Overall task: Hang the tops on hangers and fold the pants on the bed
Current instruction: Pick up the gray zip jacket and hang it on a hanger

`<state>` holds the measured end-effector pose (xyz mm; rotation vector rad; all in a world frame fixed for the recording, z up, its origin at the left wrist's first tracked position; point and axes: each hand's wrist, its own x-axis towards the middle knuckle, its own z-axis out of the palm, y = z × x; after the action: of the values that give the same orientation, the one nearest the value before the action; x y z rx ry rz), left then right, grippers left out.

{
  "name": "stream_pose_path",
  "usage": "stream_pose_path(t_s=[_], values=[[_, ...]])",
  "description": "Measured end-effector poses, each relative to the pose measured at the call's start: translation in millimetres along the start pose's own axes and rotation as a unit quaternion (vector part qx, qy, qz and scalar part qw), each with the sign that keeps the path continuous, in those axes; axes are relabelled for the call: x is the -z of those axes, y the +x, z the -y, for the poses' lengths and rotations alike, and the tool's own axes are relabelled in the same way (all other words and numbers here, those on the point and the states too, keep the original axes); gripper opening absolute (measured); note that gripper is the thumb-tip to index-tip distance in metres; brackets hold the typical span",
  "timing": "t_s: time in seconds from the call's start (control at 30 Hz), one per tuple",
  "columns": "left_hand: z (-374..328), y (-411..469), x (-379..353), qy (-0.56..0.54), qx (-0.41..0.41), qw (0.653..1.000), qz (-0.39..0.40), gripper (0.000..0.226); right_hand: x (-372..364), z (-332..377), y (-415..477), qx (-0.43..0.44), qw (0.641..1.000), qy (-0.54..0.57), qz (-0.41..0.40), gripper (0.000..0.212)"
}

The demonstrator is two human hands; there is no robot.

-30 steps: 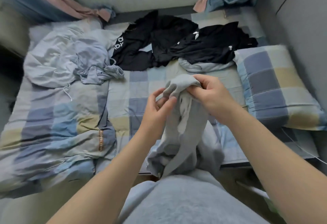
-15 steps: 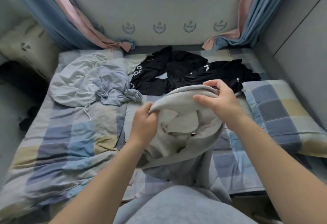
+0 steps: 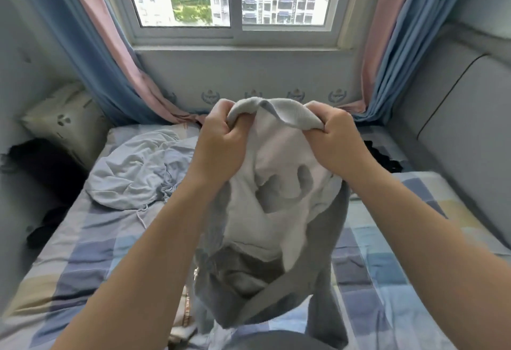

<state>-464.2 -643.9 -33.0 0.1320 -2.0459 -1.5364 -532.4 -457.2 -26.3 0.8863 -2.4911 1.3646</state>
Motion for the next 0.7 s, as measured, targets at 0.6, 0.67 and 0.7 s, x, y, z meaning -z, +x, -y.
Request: stream_pose_path(t_s=[0.6, 0.67, 0.7], values=[[50.9, -61.1, 13.2, -0.012, 0.068, 0.997, -0.028, 0.019, -84.6, -118.9, -71.6, -0.185, 0.957, -0.172, 0.142, 0.016], [56.7, -64.3, 13.2, -0.024, 0.078, 0.996, -0.046, 0.017, -88.1, -139.8, -91.8, -0.260, 0.936, -0.179, 0.156, 0.022], [59.2, -63.2, 14.9, -0.029, 0.077, 0.995, -0.059, 0.019, -87.8, -148.4, -100.0, -0.289, 0.925, -0.184, 0.166, 0.023]])
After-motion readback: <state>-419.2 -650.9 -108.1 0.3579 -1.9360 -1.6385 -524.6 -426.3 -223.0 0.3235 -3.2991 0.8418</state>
